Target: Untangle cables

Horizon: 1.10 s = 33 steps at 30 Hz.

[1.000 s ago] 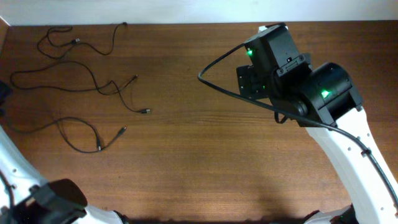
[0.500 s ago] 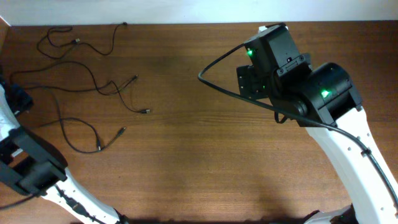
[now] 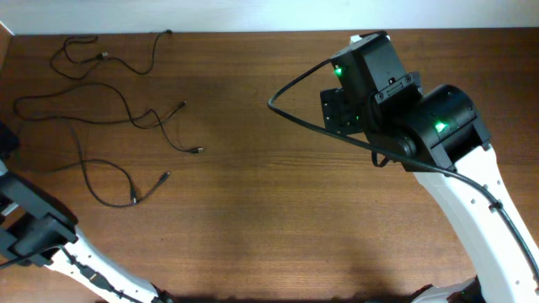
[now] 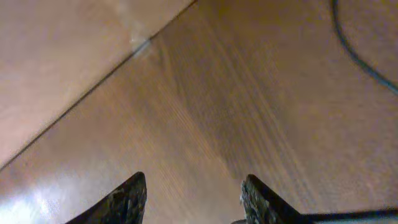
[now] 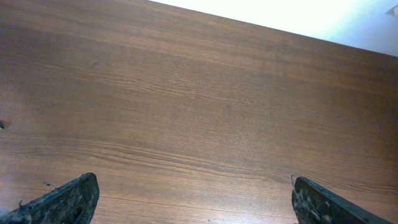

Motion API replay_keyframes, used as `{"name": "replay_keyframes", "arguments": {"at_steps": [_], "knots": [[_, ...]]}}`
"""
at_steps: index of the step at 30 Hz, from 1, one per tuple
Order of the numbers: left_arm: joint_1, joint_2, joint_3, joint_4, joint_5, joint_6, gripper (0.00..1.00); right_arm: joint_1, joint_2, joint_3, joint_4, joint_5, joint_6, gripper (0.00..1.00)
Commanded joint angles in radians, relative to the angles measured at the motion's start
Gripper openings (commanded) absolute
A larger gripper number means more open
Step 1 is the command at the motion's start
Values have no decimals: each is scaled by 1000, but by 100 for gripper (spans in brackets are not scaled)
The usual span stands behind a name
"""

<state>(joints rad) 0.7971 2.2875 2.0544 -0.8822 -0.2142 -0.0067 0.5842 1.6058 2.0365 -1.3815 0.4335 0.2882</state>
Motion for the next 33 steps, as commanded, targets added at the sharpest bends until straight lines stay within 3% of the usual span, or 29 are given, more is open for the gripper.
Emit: {"name": "replay_keyframes", "arguments": {"at_steps": [1,4,10,12,16,20,25,33], "knots": [[24,43,0,27,314,190,57,4,5,8,1,23,5,98],[32,65,0,34,400,197,58,4,5,8,1,23,5,98],[41,69,0,39,417,204,78,4,5,8,1,23,5,98],[52,68,1,44,393,203,71,4,5,8,1,23,5,98],[103,41,61,34,415,44,81,4,5,8,1,23,5,98],[147,-18,110,37,594,23,82,4,5,8,1,23,5,98],[132,-25,65,-35,593,282,86,4,5,8,1,23,5,99],[86,-25,-168,74,593,383,77,4,5,8,1,23,5,98]]}}
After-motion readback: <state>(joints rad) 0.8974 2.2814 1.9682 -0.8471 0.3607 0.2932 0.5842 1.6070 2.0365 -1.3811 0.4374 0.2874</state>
